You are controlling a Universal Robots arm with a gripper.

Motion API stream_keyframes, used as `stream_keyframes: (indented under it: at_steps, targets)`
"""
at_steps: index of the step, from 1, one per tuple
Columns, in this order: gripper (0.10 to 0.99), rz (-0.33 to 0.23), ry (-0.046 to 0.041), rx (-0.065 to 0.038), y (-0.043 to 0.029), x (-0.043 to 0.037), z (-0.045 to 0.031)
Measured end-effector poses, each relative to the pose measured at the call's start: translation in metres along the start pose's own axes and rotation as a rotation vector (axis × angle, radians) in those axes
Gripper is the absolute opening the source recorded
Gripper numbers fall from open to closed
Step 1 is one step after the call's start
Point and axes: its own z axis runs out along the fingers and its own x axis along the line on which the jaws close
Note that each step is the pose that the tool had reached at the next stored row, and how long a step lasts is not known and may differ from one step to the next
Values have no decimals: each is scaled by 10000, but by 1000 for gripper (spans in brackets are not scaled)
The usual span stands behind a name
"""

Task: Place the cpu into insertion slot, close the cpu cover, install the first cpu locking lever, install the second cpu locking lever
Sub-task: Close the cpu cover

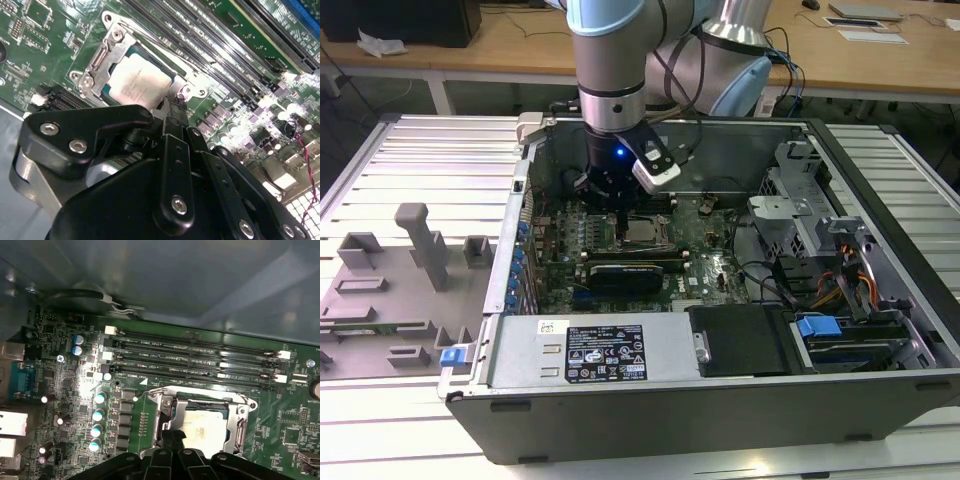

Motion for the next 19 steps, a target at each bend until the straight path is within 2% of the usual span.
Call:
stream_keyframes:
  at_steps: [2,4,5,8,13,19]
  targets:
    - [106,9,-1,-1,1,0,1]
    - [106,349,9,24,1,0,11]
    - [106,586,13,-30,1,3,28]
    - [106,679,4,-124,3,3,48]
    - [106,831,33,-125,4,9,108]
    - [106,840,33,-126,4,10,127]
